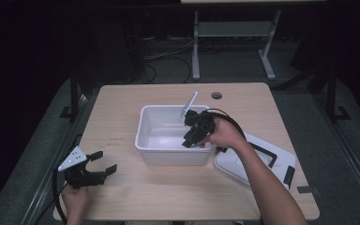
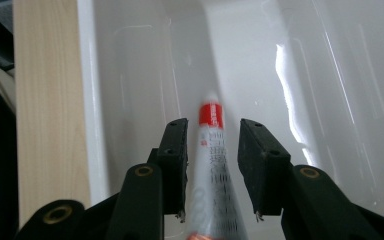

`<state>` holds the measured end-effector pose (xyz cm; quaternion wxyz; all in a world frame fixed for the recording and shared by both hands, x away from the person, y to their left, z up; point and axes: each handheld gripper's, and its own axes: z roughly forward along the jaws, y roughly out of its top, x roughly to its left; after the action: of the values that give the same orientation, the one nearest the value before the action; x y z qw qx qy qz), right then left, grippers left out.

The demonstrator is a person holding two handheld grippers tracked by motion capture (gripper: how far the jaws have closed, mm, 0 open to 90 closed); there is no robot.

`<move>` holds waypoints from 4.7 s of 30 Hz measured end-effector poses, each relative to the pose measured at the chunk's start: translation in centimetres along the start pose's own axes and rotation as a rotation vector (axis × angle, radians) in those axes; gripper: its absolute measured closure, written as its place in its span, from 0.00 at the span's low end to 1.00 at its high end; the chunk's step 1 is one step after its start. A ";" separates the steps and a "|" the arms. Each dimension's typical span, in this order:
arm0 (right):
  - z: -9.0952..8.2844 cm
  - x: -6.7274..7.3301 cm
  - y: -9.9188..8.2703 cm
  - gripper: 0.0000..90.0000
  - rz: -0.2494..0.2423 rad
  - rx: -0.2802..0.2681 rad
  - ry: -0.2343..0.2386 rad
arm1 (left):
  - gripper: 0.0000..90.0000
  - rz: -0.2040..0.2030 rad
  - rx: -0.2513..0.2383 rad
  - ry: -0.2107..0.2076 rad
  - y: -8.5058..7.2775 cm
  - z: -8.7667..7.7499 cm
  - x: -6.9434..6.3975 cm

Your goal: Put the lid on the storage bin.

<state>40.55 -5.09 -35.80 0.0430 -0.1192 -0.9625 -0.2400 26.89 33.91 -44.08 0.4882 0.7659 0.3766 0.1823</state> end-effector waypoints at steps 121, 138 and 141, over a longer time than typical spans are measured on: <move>-7.7 -1.9 -22.0 0.64 0.416 -0.030 -0.174 | 0.16 0.009 0.023 0.012 0.0 0.1 0.0; -7.0 -1.6 -23.1 0.87 0.405 -0.056 -0.139 | 0.16 0.008 0.019 0.013 -0.1 0.1 0.0; -6.9 -1.6 -23.2 0.91 0.399 -0.067 -0.135 | 0.16 0.007 0.020 0.013 -0.1 0.1 0.0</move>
<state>36.45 -28.56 -40.42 0.0213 -0.3246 -0.9120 -0.2499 26.92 33.87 -44.16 0.4772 0.7709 0.3789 0.1853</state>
